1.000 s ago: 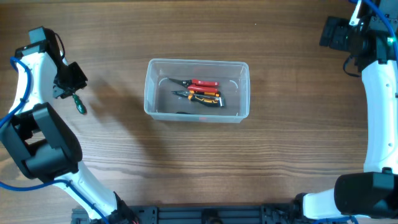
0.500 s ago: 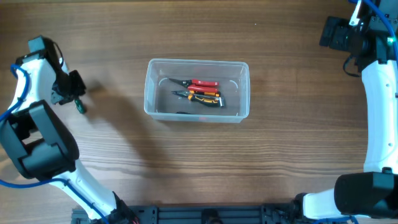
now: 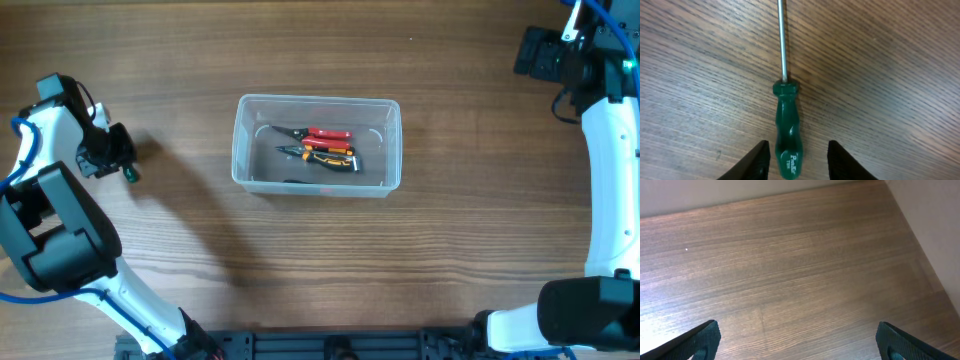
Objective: Pack container
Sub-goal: 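Close the left gripper on the green screwdriver handle, then lift the green screwdriver and carry it over the container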
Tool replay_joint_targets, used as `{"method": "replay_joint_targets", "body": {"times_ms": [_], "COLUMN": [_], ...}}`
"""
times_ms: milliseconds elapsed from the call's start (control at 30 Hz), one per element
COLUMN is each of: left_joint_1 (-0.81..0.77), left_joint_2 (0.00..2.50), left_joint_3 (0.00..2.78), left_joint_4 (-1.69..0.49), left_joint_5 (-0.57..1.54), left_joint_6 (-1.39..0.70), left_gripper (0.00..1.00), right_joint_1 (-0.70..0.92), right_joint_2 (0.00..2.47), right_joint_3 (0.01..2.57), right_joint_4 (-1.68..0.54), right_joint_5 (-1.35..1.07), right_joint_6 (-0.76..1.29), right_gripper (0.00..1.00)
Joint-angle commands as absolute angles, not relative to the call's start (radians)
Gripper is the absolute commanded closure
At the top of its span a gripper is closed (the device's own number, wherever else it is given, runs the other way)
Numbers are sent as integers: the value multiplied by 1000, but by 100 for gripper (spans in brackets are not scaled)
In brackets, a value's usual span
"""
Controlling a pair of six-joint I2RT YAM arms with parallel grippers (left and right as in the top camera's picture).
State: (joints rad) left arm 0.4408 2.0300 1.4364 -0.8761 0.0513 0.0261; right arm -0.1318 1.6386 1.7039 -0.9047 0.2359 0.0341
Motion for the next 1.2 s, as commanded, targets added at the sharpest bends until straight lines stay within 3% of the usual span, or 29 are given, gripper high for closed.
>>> {"method": "replay_joint_targets", "body": {"times_ms": [0,800,900,1000,1100,1167], "left_joint_1": [443,443,443,444,444,443], "left_joint_2": [2046,2103,2104,2104,2104,2104], "left_joint_3": [1407,1406,1406,1406,1406,1406], "left_joint_4": [-855,-826,-829,-830,-831,-831], "left_joint_5": [71,70,70,70,70,70], "left_joint_6": [49,48,48,49,49,47], "left_gripper": [63,64,69,87,96,96], "right_joint_1": [-131,-131,-131,-131,-131,-131], "right_joint_2": [1645,1645,1645,1645,1645,1645], "right_joint_3": [1702,1702,1702,1702,1702,1702], "right_joint_4": [-902,-902,-902,-902,-902,-902], "right_joint_5": [231,231,231,231,231,231], "right_joint_6": [54,54,54,54,54,54], "right_gripper": [0,0,0,0,0,0]}}
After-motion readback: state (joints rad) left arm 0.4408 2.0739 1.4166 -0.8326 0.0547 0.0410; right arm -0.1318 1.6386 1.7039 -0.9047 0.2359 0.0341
